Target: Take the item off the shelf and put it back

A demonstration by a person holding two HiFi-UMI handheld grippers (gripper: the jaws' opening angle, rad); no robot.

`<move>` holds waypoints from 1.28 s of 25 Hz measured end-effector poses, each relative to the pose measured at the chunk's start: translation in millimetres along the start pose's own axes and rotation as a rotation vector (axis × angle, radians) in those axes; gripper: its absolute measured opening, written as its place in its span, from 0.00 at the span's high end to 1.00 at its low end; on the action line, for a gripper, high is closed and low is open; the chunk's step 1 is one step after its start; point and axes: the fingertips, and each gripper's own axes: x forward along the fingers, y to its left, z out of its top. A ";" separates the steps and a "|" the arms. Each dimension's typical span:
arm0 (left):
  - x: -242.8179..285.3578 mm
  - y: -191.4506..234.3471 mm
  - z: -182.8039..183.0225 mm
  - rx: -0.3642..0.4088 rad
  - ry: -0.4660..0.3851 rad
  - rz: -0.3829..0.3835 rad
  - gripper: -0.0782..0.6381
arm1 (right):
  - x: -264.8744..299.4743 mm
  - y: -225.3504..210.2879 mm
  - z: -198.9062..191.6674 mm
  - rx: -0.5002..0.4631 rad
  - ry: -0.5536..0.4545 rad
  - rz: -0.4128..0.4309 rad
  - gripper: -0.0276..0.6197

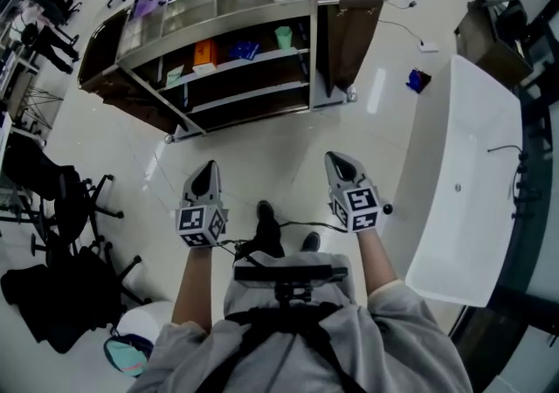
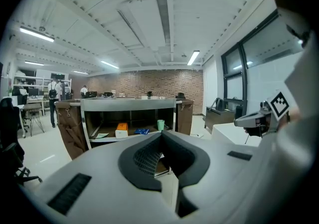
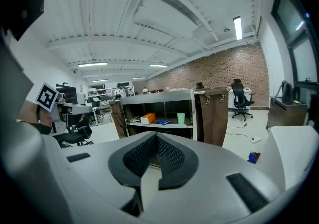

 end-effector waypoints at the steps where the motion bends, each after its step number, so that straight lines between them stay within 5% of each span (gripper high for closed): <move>1: 7.6 1.5 0.6 0.001 0.004 -0.008 0.88 | 5.9 -0.3 2.2 -0.004 -0.001 -0.002 0.94; 20: 162.0 57.5 37.6 0.076 -0.004 -0.265 0.88 | 145.3 5.9 41.7 0.005 -0.010 -0.117 0.94; 32: 252.7 34.6 28.3 0.066 0.093 -0.268 0.88 | 211.9 -36.0 54.3 -0.008 0.035 -0.100 0.94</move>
